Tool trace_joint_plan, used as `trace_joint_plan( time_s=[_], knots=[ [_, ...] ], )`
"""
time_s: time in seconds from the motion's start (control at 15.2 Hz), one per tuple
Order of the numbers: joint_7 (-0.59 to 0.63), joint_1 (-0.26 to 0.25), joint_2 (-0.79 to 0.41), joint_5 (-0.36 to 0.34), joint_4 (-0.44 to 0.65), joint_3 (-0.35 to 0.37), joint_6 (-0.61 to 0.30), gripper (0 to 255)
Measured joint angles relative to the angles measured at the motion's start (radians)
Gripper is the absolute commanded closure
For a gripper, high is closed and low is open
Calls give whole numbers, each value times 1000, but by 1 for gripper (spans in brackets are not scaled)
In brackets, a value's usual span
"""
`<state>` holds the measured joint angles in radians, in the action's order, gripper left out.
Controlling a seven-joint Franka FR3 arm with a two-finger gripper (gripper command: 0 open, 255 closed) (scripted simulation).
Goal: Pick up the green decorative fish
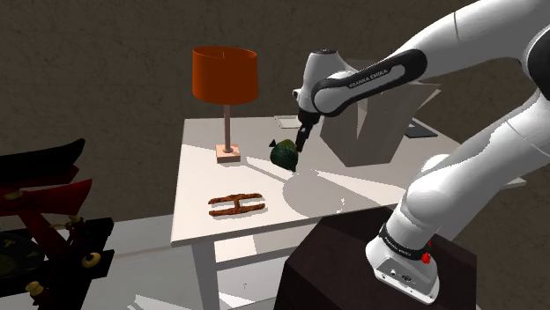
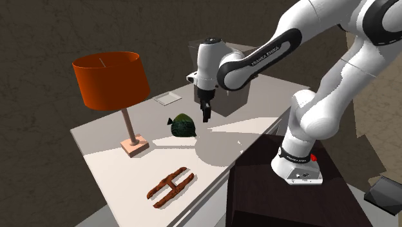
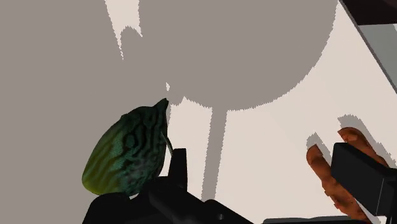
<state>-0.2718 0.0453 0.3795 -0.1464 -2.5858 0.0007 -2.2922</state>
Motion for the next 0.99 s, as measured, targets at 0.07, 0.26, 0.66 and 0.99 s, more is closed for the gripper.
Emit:
trace_joint_plan(
  time_s=[0.07, 0.26, 0.66, 0.99],
  knots=[
    [-1, 8, -38, -19, -3, -1, -49, 0],
    [3, 34, -146, -82, 9, -5, -172, 0],
    [78, 79, -395, -260, 101, -11, -377, 0],
    [158, 82, -548, -403, 175, -45, -482, 0]
  ],
)
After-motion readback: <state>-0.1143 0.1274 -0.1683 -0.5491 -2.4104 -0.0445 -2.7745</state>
